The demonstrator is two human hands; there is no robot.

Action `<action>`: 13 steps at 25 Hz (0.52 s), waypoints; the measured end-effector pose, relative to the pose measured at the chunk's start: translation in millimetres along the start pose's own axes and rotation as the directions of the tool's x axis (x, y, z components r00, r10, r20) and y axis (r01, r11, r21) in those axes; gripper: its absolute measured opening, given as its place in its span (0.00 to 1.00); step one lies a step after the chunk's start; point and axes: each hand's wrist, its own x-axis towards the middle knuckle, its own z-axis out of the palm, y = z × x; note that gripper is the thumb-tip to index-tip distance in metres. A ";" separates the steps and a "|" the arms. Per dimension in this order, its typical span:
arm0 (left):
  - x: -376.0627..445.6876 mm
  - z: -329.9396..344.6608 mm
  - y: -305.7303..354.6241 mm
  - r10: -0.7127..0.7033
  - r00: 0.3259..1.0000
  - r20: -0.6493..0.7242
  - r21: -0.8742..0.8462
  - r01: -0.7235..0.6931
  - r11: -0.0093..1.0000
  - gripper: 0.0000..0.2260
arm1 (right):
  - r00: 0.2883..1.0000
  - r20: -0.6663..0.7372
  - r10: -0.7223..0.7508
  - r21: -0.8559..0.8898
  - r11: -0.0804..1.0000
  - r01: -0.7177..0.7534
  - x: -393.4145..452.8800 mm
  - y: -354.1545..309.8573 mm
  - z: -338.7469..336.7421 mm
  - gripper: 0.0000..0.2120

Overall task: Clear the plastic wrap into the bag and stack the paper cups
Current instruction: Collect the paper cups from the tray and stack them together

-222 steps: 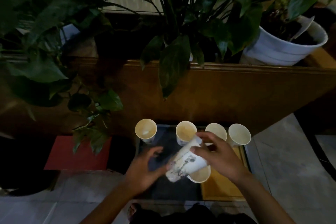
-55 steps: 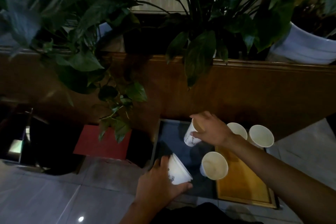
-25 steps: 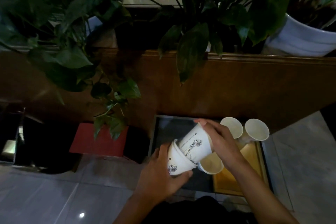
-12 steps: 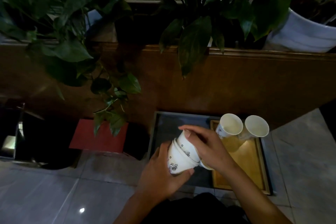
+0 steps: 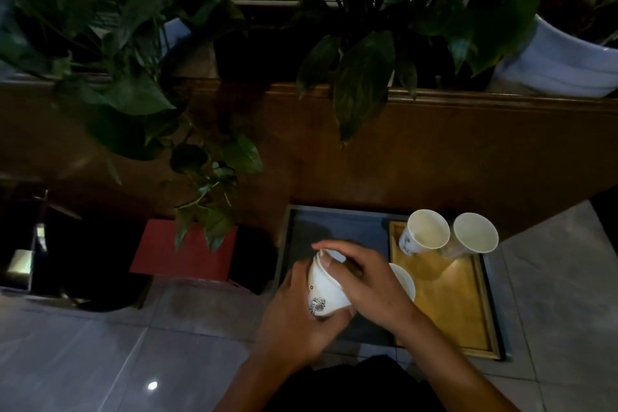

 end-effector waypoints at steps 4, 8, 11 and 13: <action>-1.1 5.6 -2.9 0.011 1.000 0.013 -0.037 -0.011 0.999 0.34 | 0.993 0.118 0.013 -0.025 1.000 -0.010 9.1 -5.8 -9.9 0.15; 4.9 10.5 -0.2 0.050 0.998 0.030 0.032 -0.051 0.998 0.33 | 0.994 0.054 0.100 -0.056 0.994 -0.097 26.4 -2.6 -11.5 0.22; 13.0 9.0 -0.7 0.053 0.999 0.010 0.097 -0.054 0.994 0.33 | 0.987 0.068 0.143 -0.124 0.983 -0.134 34.4 3.5 -2.6 0.26; 16.5 6.7 -4.1 0.058 0.998 0.002 0.138 -0.058 0.989 0.37 | 0.991 0.075 0.110 -0.155 0.983 -0.098 38.5 4.7 0.2 0.24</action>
